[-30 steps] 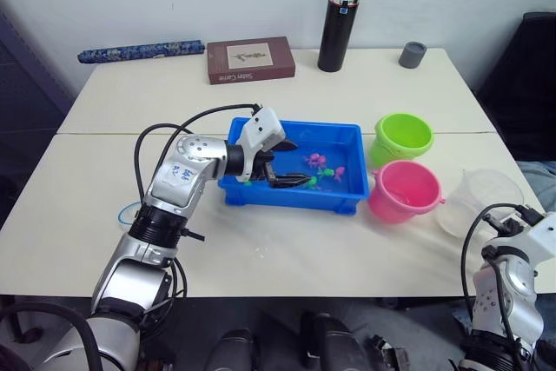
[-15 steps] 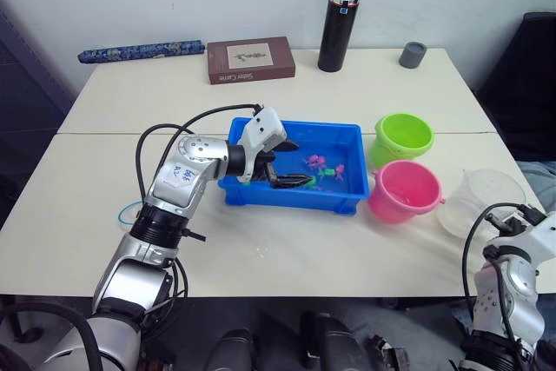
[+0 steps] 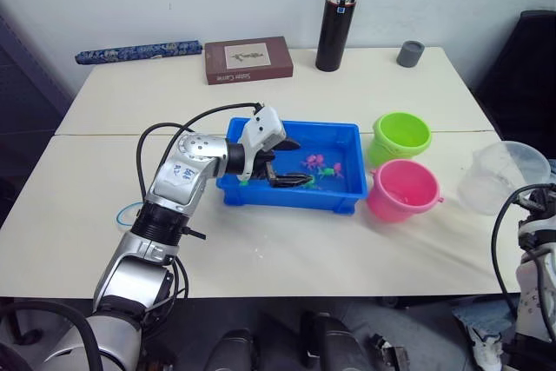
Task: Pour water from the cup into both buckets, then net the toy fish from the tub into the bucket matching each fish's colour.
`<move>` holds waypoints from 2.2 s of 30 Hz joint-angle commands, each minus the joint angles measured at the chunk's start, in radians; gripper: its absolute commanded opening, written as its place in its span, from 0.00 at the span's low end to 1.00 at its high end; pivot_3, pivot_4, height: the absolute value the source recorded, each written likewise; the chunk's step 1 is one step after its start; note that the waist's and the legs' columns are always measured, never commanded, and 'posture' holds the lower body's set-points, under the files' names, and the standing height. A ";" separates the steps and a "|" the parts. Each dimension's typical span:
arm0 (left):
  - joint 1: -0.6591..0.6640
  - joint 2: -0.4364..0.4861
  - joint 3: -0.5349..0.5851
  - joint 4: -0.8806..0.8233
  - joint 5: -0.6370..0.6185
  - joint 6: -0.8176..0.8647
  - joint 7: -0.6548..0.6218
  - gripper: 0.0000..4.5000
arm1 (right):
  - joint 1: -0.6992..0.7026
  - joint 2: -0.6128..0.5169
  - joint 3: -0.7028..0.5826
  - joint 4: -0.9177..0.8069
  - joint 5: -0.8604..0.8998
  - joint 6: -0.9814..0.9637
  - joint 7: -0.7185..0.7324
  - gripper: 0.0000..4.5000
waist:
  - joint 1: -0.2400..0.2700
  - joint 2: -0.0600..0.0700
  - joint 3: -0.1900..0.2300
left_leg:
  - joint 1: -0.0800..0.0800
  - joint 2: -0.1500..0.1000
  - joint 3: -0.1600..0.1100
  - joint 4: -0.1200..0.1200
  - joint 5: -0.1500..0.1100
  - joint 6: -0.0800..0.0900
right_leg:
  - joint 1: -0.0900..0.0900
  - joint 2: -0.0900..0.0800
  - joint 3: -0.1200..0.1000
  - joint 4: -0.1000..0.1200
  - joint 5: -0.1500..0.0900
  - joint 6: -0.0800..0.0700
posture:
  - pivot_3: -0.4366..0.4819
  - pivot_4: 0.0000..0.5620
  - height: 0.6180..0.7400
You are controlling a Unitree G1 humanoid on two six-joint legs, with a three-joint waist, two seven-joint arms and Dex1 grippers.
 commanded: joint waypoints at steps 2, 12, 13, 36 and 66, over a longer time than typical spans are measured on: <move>-0.009 0.010 0.013 -0.012 -0.034 -0.077 -0.089 1.00 | 0.014 -0.072 -0.011 -0.063 -0.003 0.004 0.058 0.01 | 0.001 0.000 0.000 | 0.000 0.000 0.000 0.000 0.000 0.000 | 0.000 0.000 0.000 0.000 0.000 0.000 | 0.48 0.27 1.00; -0.017 0.003 0.024 0.039 -0.046 -0.180 -0.186 1.00 | 0.021 -0.238 0.042 -0.079 -0.108 0.007 0.165 0.01 | 0.003 0.000 0.000 | 0.000 -0.001 0.000 0.000 0.000 0.001 | 0.000 0.000 0.000 0.000 0.000 0.000 | 0.48 0.27 1.00; -0.015 0.001 0.025 0.043 -0.045 -0.187 -0.186 1.00 | 0.019 -0.257 0.054 -0.081 -0.133 0.002 0.168 0.01 | 0.003 0.000 0.000 | 0.000 0.000 0.000 0.000 0.000 0.001 | 0.000 0.000 0.000 0.000 0.000 0.000 | 0.48 0.27 1.00; -0.006 -0.028 0.035 0.084 -0.039 -0.269 -0.180 1.00 | 0.021 -0.424 0.235 -0.096 -0.512 -0.154 0.282 0.01 | 0.024 0.000 0.000 | 0.000 -0.002 0.000 0.002 0.001 0.001 | 0.000 0.000 0.000 0.000 0.000 0.001 | 0.48 0.27 1.00; 0.020 -0.005 0.044 0.061 -0.043 -0.278 -0.162 1.00 | -0.015 -0.451 0.310 -0.075 -0.749 -0.253 0.288 0.01 | 0.024 0.000 0.000 | -0.001 -0.002 0.000 0.003 0.001 0.001 | 0.000 0.000 -0.001 0.001 0.001 0.001 | 0.48 0.27 1.00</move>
